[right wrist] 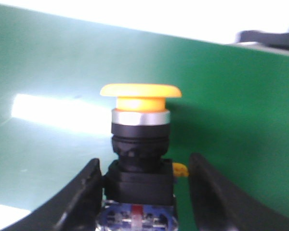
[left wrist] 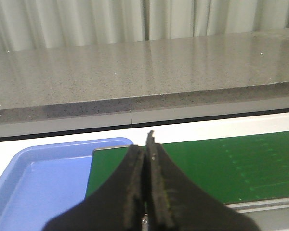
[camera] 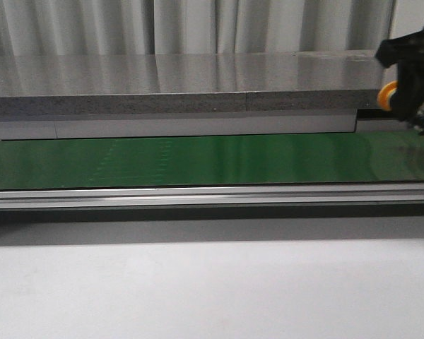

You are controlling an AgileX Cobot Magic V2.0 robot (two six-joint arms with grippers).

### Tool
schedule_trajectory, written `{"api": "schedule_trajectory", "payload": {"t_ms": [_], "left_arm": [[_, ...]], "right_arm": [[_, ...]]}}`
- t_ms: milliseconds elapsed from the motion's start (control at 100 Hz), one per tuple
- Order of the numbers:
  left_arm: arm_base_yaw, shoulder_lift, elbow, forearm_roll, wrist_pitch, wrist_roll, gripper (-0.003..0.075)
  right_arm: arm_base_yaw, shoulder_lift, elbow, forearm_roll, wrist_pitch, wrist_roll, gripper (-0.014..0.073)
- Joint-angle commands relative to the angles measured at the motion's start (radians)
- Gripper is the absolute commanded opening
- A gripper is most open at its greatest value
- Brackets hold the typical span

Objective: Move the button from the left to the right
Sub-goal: 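Lift the button with the right gripper and move it over the green bin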

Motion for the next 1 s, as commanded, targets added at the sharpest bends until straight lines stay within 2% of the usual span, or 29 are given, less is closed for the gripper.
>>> {"api": "schedule_trajectory", "payload": {"t_ms": [0,270,460,610,990], "left_arm": [[-0.006,0.010,-0.027,-0.008,-0.080,-0.006,-0.0020],[-0.006,0.010,-0.027,-0.008,-0.080,-0.006,-0.0020],[-0.006,0.010,-0.027,-0.008,-0.080,-0.006,-0.0020],[-0.006,0.010,-0.027,-0.008,-0.080,-0.006,-0.0020],[-0.006,0.010,-0.027,-0.008,-0.080,-0.006,-0.0020]], "right_arm": [[-0.072,-0.074,-0.031,-0.022,-0.023,-0.033,0.0184],[-0.316,-0.087,-0.039,-0.022,-0.022,-0.121,0.0184],[-0.433,-0.065,-0.040,-0.022,-0.090,-0.151,0.0184],[-0.473,0.008,-0.051,-0.026,-0.115,-0.193,0.0184],[-0.501,0.189,-0.129,-0.049,-0.101,-0.195,0.0184]]}}
